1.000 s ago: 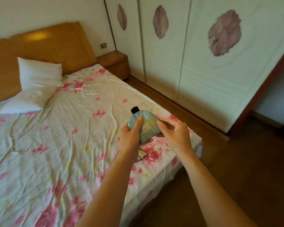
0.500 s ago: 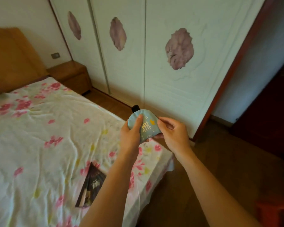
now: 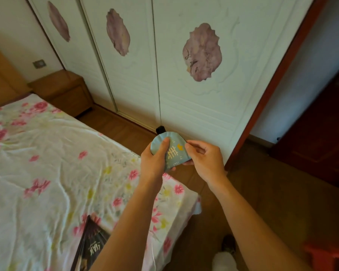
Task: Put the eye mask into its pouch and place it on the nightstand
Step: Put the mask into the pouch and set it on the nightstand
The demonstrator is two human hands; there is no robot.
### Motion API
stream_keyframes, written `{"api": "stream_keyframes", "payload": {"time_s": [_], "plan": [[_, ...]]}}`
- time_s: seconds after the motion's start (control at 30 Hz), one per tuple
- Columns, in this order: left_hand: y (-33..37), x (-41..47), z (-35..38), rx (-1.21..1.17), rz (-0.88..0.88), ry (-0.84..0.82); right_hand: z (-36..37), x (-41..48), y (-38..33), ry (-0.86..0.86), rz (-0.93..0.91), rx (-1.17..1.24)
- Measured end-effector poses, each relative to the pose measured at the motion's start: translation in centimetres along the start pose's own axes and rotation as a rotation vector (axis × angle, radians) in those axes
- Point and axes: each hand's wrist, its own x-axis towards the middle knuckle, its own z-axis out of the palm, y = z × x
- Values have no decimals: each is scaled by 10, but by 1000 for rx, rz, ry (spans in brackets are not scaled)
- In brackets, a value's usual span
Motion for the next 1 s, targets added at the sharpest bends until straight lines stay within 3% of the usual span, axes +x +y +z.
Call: {"api": "stream_keyframes", "payload": {"time_s": [0.5,0.77,1.0], "plan": [[3,120,239,12,15,148,-166,219,25,-73,-79,-68],[11,177,244,32,81,315,-138,282,39,-200,-86,-86],[21,265,236,-119,96,363,-98,368,32,-325,-165,-132]]}}
